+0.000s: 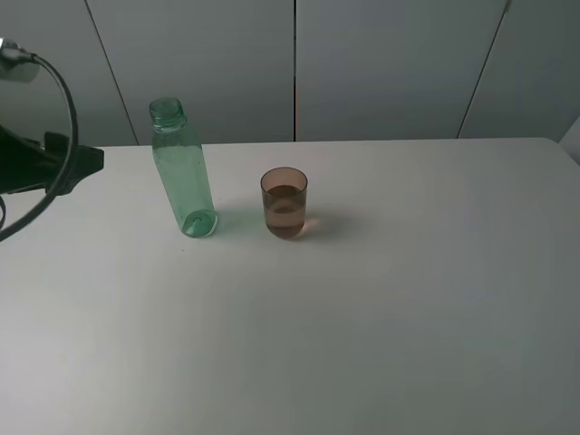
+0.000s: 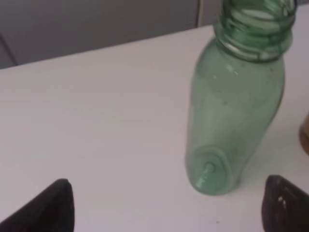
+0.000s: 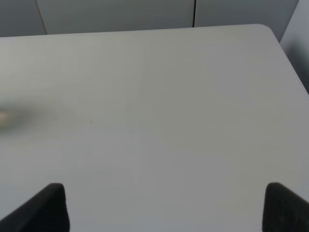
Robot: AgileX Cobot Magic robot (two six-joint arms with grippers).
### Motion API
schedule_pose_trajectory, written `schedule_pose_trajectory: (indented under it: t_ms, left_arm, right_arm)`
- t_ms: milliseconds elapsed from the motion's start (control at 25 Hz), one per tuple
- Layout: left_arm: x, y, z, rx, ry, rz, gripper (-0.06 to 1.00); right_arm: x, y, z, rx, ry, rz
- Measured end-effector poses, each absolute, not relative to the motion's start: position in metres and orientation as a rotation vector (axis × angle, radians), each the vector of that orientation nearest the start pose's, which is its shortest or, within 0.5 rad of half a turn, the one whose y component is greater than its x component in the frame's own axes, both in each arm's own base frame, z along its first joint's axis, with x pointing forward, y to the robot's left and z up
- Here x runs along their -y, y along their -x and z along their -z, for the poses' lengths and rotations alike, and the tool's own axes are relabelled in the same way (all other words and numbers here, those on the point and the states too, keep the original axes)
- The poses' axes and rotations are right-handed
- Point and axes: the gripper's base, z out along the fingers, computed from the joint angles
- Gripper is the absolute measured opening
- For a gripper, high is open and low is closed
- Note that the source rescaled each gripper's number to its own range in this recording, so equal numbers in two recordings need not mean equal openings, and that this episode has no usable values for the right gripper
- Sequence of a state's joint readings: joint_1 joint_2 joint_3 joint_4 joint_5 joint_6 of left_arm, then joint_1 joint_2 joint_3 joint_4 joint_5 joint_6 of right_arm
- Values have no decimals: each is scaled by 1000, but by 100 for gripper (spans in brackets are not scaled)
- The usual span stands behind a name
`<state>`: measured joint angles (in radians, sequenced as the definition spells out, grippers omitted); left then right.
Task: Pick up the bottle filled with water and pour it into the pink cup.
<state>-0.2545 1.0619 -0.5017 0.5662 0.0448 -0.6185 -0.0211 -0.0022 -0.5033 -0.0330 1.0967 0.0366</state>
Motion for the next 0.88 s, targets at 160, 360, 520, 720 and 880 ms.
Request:
schedule_pose_trajectory:
  t_ms: [160, 360, 520, 720, 880]
  left_arm:
    - [33, -170, -294, -2100, -79, 63, 100]
    - [15, -130, -325, -2221, 2, -21, 100]
    - [4, -103, -322, -2355, 35, -86, 100]
    - [-4, -69, -325, -2344, 45, -57, 100]
    - [-8, -42, -319, -2266, -12, -14, 100]
  right_arm:
    - [3, 7, -275, -2074, -62, 30]
    - [3, 7, -275, -2074, -62, 30]
    - [3, 7, -275, -2074, -62, 30]
    - [3, 7, -275, -2074, -62, 30]
    - [3, 7, -275, -2074, -62, 30]
